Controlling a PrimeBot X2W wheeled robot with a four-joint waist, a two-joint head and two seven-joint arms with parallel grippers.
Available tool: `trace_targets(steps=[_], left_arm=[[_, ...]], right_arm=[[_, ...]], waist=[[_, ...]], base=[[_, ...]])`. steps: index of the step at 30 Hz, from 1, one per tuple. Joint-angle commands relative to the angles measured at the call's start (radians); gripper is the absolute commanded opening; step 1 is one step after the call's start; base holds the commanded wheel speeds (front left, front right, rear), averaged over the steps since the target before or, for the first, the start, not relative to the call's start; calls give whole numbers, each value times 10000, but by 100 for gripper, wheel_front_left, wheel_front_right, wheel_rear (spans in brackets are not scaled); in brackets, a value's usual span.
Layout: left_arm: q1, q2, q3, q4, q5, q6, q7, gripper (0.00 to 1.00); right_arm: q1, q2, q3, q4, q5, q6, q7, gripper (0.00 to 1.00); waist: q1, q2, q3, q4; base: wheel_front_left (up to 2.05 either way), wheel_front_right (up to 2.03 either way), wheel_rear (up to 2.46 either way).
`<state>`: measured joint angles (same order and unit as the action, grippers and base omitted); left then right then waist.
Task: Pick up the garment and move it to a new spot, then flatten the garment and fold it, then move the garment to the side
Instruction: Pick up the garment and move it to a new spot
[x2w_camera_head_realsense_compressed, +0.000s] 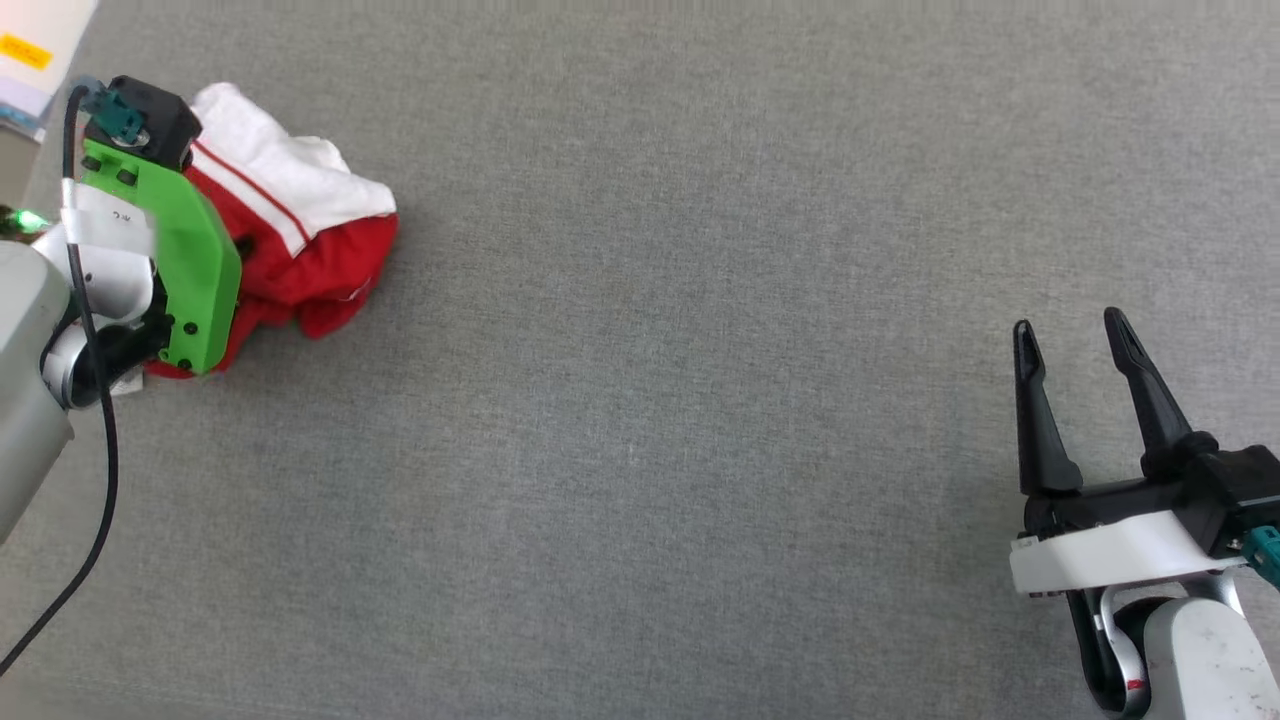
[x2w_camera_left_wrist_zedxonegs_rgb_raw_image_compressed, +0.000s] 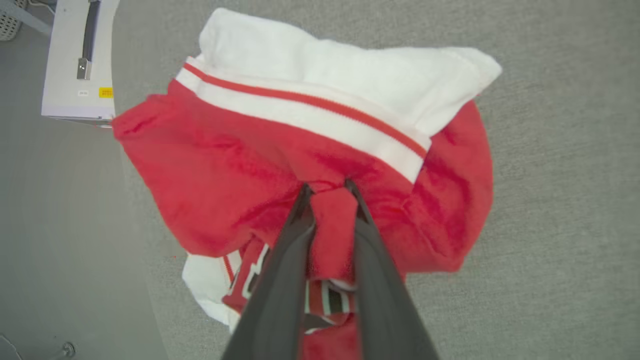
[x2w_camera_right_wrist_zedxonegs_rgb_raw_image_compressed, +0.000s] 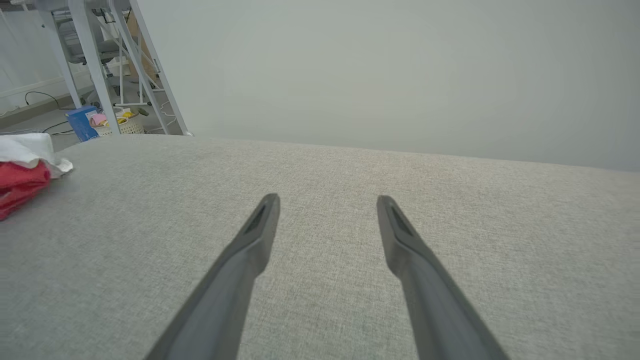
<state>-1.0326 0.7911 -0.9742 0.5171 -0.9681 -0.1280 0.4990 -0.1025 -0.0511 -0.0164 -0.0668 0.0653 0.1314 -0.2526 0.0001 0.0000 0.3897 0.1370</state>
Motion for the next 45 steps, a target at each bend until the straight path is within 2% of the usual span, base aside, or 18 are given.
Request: trace_targets(steps=[1,5,10,13,18,28,34,42,45], left_arm=[[-252,152,-112,-303,106,-27,-230,0],[-491,202,-513,-1258,297,-27,-645,0],[-692,-105,-1051,-2339,581,-27,-918,0],[-809,-489,-1305,-2765,788,-27,-1053,0],[-1056,-1495,-1725,-3191,1086,-27,-1347,0],[-1599,-3726,-2860,-2701,1361,-27,-1870,0],[-556,-4760,-3053,-2291,2007,-27,-1304,0],[1113,-5167,-3058,-1985,2605,-27,-602,0],[1132,-5219,-3059,-1734,2749,-27,-1051,0]], right_arm=[[142,4,-33,39,192,-7,-92,100],[360,6,-39,89,469,-7,-92,100],[507,7,11,92,712,-7,-92,100],[492,7,11,56,799,-7,-92,100],[343,8,35,-12,893,-7,-92,100],[9,8,-147,-228,1105,-7,-92,100],[-154,8,-178,-325,1224,-7,-92,100],[-312,8,-174,-319,1249,-7,-92,100],[-357,8,-191,-249,1186,-7,-92,100]], waist=[[-1,0,-689,-70],[-1,0,-1175,-271],[-1,0,-1490,-771],[-1,0,-1472,-1114],[-1,0,-1226,-1818],[-1,0,-460,-3039],[-1,0,-28,-3375],[-1,0,253,-3341],[-1,0,190,-3229]], base=[[0,0,0],[0,0,0],[0,0,0],[0,0,0],[0,0,0],[0,0,0],[0,0,0],[0,0,0],[0,0,0]])
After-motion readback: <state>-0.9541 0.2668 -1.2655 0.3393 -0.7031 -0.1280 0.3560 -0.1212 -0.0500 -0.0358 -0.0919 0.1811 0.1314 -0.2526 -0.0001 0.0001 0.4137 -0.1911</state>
